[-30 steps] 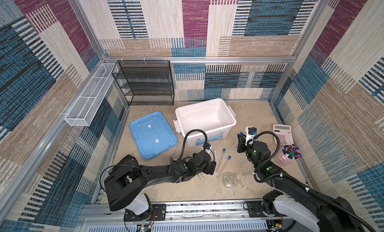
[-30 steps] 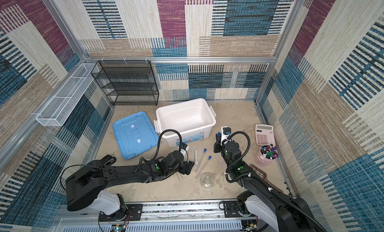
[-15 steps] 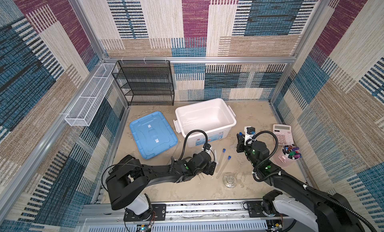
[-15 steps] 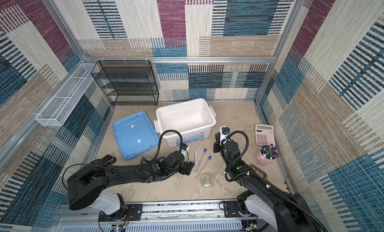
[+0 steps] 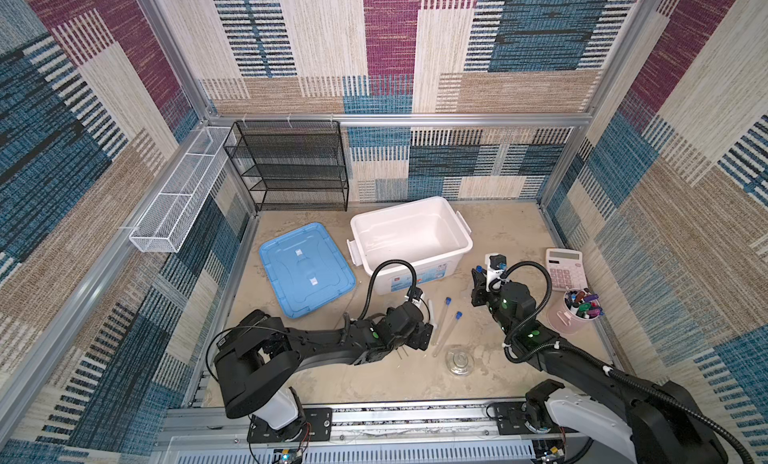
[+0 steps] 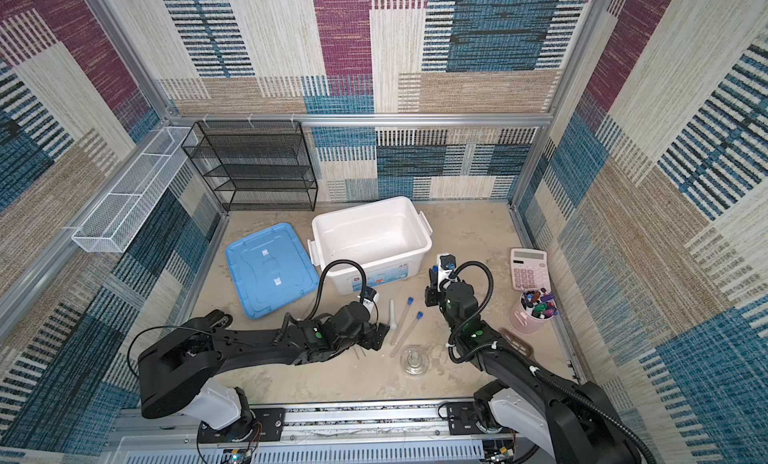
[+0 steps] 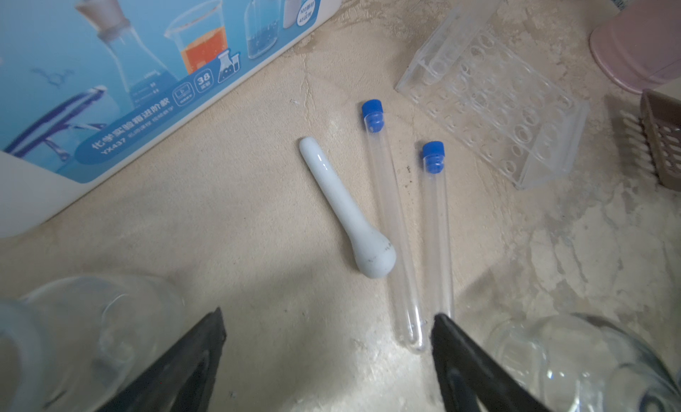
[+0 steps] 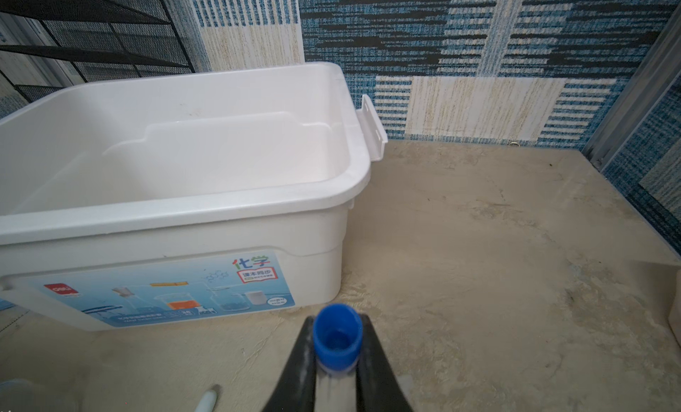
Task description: Organize the chemistry lab equipment
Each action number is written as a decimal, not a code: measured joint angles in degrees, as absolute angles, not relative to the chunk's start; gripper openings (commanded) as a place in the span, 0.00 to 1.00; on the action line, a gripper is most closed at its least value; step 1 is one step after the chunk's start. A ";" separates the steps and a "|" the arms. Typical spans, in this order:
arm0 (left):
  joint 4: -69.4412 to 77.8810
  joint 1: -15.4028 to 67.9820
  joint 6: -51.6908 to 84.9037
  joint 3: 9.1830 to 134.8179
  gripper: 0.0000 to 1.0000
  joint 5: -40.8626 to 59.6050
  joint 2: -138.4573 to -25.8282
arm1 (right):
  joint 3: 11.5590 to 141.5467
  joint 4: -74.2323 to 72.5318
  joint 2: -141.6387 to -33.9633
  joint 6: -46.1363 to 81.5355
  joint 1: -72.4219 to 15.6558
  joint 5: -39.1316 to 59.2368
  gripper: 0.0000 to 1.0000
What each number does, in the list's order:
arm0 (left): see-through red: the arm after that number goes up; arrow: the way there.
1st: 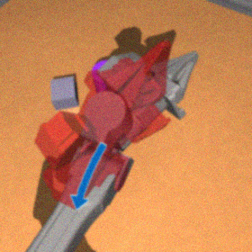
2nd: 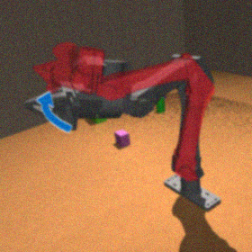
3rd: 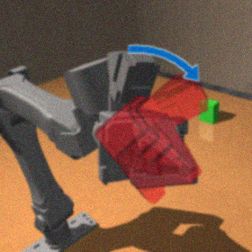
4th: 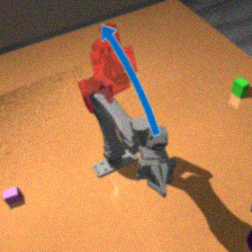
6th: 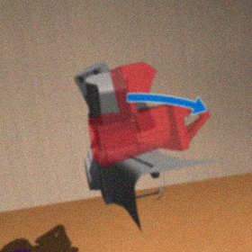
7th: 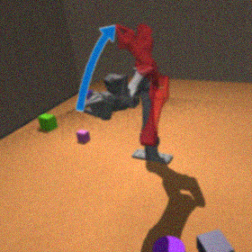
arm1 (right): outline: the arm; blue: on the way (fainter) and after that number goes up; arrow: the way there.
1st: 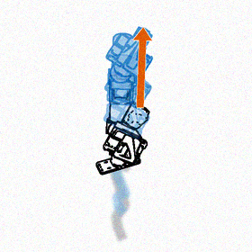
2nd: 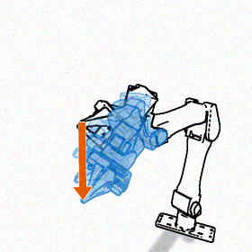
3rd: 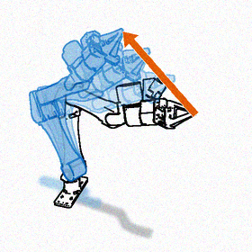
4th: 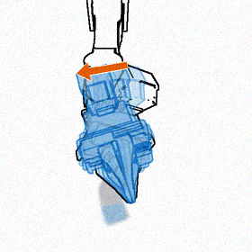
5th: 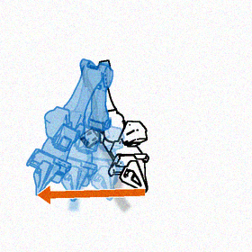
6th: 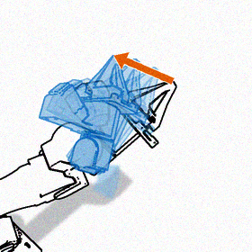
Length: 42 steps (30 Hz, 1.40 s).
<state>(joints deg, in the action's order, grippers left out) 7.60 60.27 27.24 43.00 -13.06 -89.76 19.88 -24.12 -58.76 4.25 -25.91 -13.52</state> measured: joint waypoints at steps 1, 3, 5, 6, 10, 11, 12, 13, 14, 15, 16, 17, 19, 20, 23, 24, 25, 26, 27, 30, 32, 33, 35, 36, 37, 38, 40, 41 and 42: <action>7.60 60.27 27.24 43.07 0.90 -13.06 -89.80 | 19.88 -24.12 -58.94 4.21 -25.91 -13.54 0.14; 7.62 60.27 27.24 43.18 0.90 -13.06 -89.91 | 19.88 -24.14 -59.42 4.03 -26.11 -13.74 0.14; 7.64 60.27 27.24 43.20 0.90 -13.06 -89.97 | 19.88 -24.14 -59.79 3.86 -26.26 -13.96 0.14; 7.64 60.27 27.24 43.20 0.90 -13.06 -90.00 | 19.88 -24.14 -59.99 3.84 -26.30 -14.02 0.14; 7.64 60.27 27.24 43.20 0.90 -13.06 -90.02 | 19.88 -24.14 -60.42 3.75 -26.57 -14.13 0.14; 7.64 60.27 27.24 43.22 0.90 -13.06 -90.04 | 19.88 -24.14 -60.51 3.60 -26.61 -14.13 0.14; 7.64 60.27 27.24 43.27 0.90 -13.06 -90.11 | 19.88 -24.14 -60.58 3.60 -26.68 -14.17 0.14; 7.64 60.27 27.24 43.29 0.90 -13.06 -90.15 | 19.88 -24.16 -60.75 3.55 -26.79 -14.35 0.14; 7.66 60.27 27.24 43.31 0.90 -13.06 -90.21 | 19.88 -24.16 -60.90 3.38 -26.94 -14.59 0.14; 7.66 60.27 27.24 43.33 0.90 -13.06 -90.28 | 19.88 -24.16 -61.01 3.22 -27.00 -14.59 0.14; 7.66 60.27 27.24 43.33 0.90 -13.06 -90.30 | 19.90 -24.21 -61.10 3.11 -27.05 -14.72 0.14; 7.66 60.27 27.24 43.33 0.90 -13.06 -90.30 | 19.97 -24.18 -61.14 2.96 -27.07 -14.83 0.14; 7.66 60.27 27.24 43.35 0.90 -13.06 -90.30 | 20.05 -24.18 -61.21 2.96 -27.20 -15.14 0.14; 7.66 60.27 27.24 43.35 0.90 -13.06 -90.30 | 20.08 -24.21 -61.25 2.96 -27.29 -15.27 0.15; 7.66 60.27 27.24 43.38 0.90 -13.06 -90.32 | 20.10 -24.21 -61.28 2.94 -27.38 -15.53 0.17; 7.66 60.27 27.24 43.38 0.90 -13.06 -90.32 | 20.10 -24.21 -61.30 2.94 -27.42 -15.57 0.17; 7.66 60.27 27.24 43.38 0.90 -13.04 -90.32 | 20.12 -24.21 -61.36 2.94 -27.42 -15.59 0.18; 7.66 60.27 27.24 43.40 0.90 -13.04 -90.32 | 20.18 -24.21 -61.45 2.94 -27.42 -15.59 0.19; 7.66 60.27 27.24 43.40 0.90 -13.04 -90.32 | 20.21 -24.21 -61.49 2.92 -27.42 -15.59 0.21; 7.66 60.27 27.24 43.40 0.90 -12.80 -90.32 | 20.21 -24.21 -61.49 2.92 -27.46 -15.59 0.28; 7.66 60.27 27.24 43.40 0.89 -12.67 -90.32 | 20.23 -24.18 -61.49 2.90 -27.53 -15.59 0.33; 7.66 60.27 27.24 43.40 0.89 -12.67 -90.32 | 20.23 -24.18 -61.49 2.87 -27.57 -15.59 0.35; 7.66 60.27 27.24 43.40 0.89 -12.67 -90.30 | 20.23 -24.16 -61.47 2.85 -27.64 -15.57 0.39; 7.66 60.27 27.24 43.40 0.89 -12.67 -90.30 | 20.23 -24.16 -61.45 2.85 -27.64 -15.57 0.40; 7.66 60.27 27.24 43.40 0.89 -12.67 -90.30 | 20.23 -24.14 -61.41 2.85 -27.64 -15.57 0.41; 7.66 60.27 27.24 43.40 0.89 -12.67 -90.30 | 20.23 -24.14 -61.34 2.87 -27.62 -15.55 0.42; 7.66 60.27 27.24 43.40 0.88 -12.67 -90.30 | 20.23 -24.12 -61.08 2.90 -27.64 -15.46 0.43; 7.66 60.27 27.24 43.40 0.88 -12.62 -90.30 | 20.23 -24.12 -60.86 2.96 -27.62 -15.44 0.44; 7.66 60.27 27.24 43.42 0.87 -12.49 -90.30 | 20.23 -24.12 -60.66 2.96 -27.62 -15.42 0.46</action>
